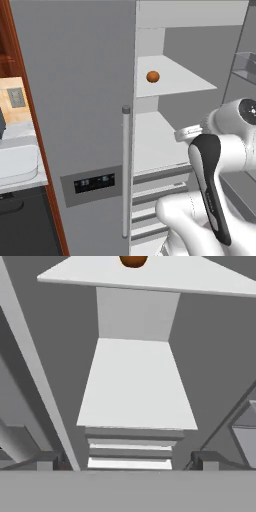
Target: Pick the tangerine and peach from the fridge and place them inside the tupperware on the counter.
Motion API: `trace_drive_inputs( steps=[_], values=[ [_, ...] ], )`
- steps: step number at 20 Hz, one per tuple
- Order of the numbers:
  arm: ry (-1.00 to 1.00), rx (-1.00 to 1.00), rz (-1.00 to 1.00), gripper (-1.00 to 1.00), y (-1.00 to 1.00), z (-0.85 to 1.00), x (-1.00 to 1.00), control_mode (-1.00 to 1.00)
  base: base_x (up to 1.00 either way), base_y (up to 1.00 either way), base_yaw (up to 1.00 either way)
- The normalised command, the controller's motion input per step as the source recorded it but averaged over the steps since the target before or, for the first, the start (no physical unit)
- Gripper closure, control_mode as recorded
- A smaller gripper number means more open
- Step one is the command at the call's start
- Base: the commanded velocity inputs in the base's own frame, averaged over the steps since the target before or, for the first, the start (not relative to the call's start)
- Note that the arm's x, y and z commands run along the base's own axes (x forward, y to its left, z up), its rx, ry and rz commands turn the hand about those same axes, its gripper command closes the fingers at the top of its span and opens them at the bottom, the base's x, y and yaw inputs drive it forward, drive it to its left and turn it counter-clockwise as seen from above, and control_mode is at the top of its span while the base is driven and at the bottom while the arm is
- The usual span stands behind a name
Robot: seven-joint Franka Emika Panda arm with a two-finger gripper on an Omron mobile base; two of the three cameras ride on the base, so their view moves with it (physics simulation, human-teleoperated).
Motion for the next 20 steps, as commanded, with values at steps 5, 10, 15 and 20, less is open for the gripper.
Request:
trace_drive_inputs(
  steps=[5, 10, 15, 20],
  values=[
    [0.0, 0.0, 0.01, -1.0, 0.0, 0.36, 0.33, -1.0, 0.0, 0.0, 0.0],
    [0.0, 0.0, 0.05, -1.0, 0.0, 0.45, 0.25, -1.0, 0.0, 0.0, 0.0],
    [0.0, 0.0, 0.06, -1.0, 0.0, 0.34, 0.26, -1.0, 0.0, 0.0, 0.0],
    [0.0, 0.0, 0.06, -1.0, 0.0, 0.03, 0.43, -1.0, 0.0, 0.0, 0.0]
  ],
)
